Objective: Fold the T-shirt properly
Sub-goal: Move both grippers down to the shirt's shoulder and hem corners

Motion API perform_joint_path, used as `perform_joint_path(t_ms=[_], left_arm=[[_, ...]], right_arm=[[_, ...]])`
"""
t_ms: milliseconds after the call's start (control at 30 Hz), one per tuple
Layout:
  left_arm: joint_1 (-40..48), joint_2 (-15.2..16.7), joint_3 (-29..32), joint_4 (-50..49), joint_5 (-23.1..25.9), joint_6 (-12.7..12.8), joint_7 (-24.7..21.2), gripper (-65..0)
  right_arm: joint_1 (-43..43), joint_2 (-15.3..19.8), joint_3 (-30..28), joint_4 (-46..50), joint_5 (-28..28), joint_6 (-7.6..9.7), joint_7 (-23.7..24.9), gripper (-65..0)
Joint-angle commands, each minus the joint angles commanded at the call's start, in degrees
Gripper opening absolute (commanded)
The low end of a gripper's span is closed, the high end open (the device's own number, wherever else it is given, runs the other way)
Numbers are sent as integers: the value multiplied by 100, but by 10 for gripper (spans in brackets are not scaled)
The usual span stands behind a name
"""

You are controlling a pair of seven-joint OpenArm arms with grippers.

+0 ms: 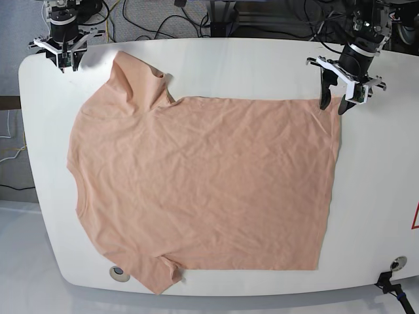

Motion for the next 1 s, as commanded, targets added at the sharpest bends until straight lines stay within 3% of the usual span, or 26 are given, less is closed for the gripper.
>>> perform_joint_path(t_ms=[67,100,200,467,867,1000], left_arm=[[-73,5,102,-95,5,7,8,-400],[14,42,-21,56,-46,-112,-21,-394],[-43,58,-23,16,-48,-160,-3,-391],[-145,50,-2,-349,-748,-870,-2,-380],[-296,59,37,-909,-861,-687,-122,-383],[-318,64,28,-977,-819,-487,-130,-385]], right_arm=[[12,4,-1,17,19,6,5,-500],[-92,-11,11,162,35,286,116,-473],[-16,-27,14,151,33,353,32,-473],[84,-33,28,125,32,390,-213,-470],[479,-47,46,-142,103,448,-425,-467],[618,-57,64,-197,157,455,-425,-467]])
